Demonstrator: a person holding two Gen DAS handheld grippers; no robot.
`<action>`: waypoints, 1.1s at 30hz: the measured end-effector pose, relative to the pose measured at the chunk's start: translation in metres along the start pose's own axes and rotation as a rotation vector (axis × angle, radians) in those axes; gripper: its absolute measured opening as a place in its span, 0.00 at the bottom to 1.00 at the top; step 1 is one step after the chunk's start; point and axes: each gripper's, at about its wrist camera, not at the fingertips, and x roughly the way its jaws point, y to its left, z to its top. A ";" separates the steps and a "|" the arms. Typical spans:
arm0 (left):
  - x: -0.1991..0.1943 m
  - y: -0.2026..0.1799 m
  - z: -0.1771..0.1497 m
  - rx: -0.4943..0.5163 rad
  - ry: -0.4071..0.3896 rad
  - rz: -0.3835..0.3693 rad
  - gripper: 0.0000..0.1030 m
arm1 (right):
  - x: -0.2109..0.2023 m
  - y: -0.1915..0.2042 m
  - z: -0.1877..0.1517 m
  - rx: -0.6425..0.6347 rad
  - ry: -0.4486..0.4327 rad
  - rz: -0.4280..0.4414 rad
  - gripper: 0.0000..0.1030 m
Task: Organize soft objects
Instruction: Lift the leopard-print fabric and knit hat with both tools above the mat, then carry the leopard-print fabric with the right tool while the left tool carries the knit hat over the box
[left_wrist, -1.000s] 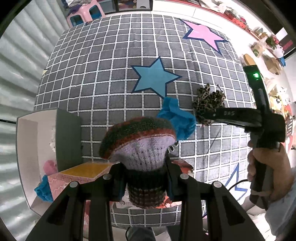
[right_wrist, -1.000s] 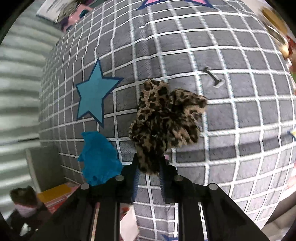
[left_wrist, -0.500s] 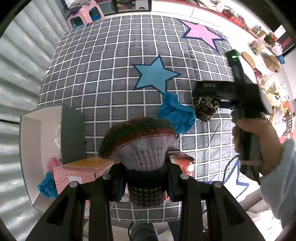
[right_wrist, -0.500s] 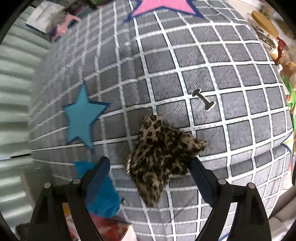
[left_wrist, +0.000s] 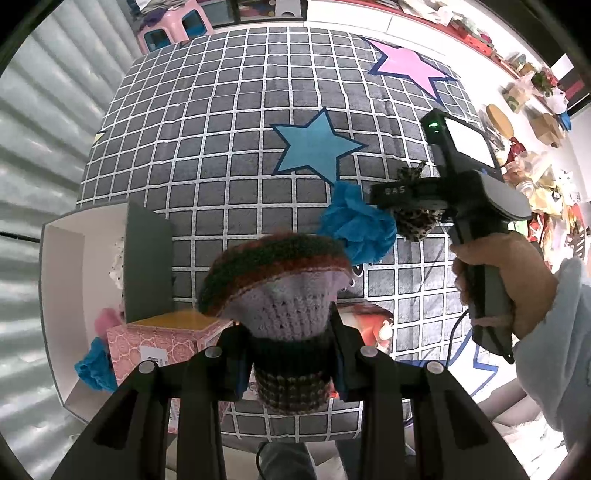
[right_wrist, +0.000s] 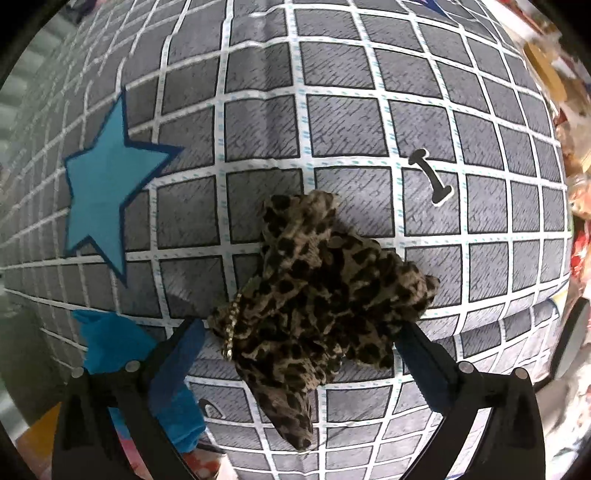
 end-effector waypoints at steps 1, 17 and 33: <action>0.000 0.000 0.000 0.002 -0.002 0.001 0.36 | -0.003 -0.002 -0.003 -0.004 -0.015 -0.011 0.84; -0.013 -0.012 -0.005 0.078 -0.051 -0.034 0.36 | -0.081 -0.057 -0.050 -0.004 -0.126 0.246 0.36; -0.038 0.000 -0.030 0.123 -0.095 -0.093 0.36 | -0.144 -0.013 -0.116 -0.039 -0.156 0.337 0.36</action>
